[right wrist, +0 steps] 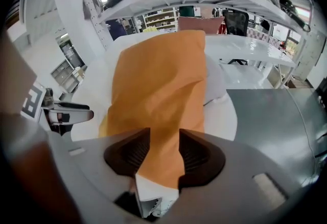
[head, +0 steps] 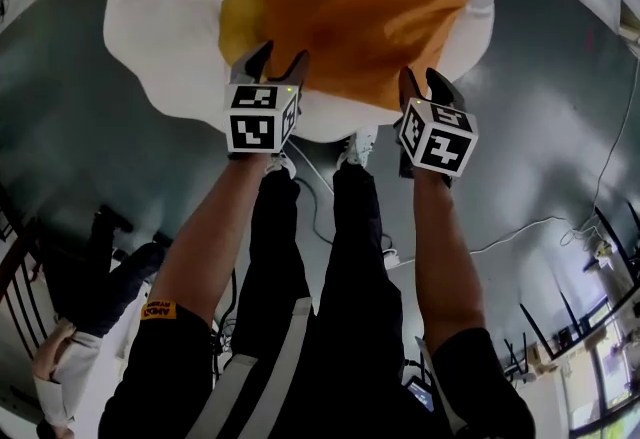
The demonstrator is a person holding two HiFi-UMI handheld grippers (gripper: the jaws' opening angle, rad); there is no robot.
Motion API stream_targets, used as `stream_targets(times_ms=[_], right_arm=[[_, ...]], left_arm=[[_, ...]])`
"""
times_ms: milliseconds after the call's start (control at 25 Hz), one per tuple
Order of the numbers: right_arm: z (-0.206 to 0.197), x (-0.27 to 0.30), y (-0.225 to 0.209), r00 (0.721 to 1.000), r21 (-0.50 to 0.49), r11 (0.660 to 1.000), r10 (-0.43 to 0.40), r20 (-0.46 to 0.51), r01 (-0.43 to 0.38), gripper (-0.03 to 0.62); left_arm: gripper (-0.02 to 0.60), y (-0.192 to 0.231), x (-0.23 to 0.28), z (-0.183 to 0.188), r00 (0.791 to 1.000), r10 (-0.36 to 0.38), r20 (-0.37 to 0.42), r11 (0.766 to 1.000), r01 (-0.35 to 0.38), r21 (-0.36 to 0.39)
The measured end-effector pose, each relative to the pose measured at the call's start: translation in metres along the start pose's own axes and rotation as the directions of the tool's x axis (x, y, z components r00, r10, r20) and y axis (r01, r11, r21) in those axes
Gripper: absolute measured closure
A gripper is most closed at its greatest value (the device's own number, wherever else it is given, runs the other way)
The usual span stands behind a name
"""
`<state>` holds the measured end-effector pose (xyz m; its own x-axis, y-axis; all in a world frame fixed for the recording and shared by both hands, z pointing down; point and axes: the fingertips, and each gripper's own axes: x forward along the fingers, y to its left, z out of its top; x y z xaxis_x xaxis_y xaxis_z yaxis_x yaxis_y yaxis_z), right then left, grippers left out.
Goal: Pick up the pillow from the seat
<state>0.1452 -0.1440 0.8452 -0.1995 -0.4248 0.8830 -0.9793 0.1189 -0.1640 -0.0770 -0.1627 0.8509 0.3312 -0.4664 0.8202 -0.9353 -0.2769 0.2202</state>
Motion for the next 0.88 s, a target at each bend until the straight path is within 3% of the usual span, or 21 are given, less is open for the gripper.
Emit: stream_targets(times_ms=[400, 880], right_arm=[[-0.008, 0.048, -0.015, 0.999, 0.016, 1.0, -0.013, -0.045, 0.013, 0.376], [-0.011, 0.075, -0.023, 0.998, 0.013, 1.0, -0.007, -0.066, 0.007, 0.396]], left_arm=[[0.314, 0.026, 0.059, -0.007, 0.999, 0.006, -0.036, 1.0, -0.005, 0.028], [0.305, 0.028, 0.101, -0.011, 0.996, -0.021, -0.084, 0.997, 0.027, 0.071]])
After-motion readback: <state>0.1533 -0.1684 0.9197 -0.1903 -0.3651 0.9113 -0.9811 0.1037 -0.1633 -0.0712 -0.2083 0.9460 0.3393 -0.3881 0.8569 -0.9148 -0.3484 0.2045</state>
